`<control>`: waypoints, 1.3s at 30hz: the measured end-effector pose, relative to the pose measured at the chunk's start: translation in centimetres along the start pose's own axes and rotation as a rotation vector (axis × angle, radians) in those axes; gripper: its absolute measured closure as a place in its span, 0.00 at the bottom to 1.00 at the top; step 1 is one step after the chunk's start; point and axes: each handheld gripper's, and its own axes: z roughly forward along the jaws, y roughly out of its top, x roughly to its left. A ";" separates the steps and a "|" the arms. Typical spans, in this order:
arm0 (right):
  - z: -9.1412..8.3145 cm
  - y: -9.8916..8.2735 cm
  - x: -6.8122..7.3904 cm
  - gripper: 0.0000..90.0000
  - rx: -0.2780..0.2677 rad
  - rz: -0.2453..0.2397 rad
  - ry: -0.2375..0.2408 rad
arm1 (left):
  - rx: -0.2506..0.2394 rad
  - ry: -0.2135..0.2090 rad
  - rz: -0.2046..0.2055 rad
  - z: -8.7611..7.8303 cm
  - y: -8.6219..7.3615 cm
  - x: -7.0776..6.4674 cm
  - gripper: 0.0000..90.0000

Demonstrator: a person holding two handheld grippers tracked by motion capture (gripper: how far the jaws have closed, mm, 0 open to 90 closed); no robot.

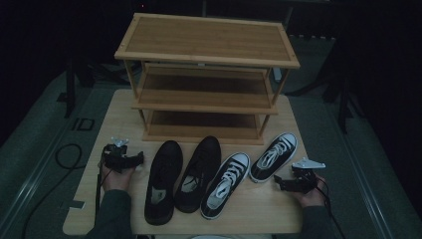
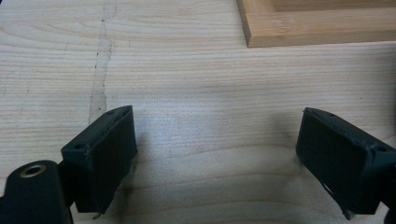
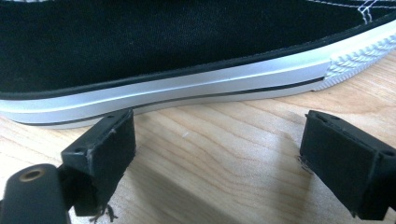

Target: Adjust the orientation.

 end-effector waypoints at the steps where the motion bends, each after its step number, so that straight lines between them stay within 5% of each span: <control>1: 0.0 0.0 0.0 0.11 0.000 0.000 0.000 | 0.000 -0.001 0.003 0.0 0.0 0.0 0.15; 9: 0.0 0.0 0.0 0.11 0.000 0.000 0.000 | -0.001 -0.014 0.015 -0.2 0.0 0.0 0.19; 17: 0.0 0.0 0.0 0.11 -0.001 -0.001 0.001 | 0.008 -0.030 0.024 -0.7 0.1 -0.1 0.37; 22: 0.0 0.0 0.0 0.11 0.000 -0.001 0.001 | 0.020 -0.081 0.019 -1.1 0.2 0.0 0.43; 39: 0.0 0.0 0.0 0.11 0.000 -0.001 0.001 | 0.016 -0.188 0.142 -4.5 2.2 -1.5 0.47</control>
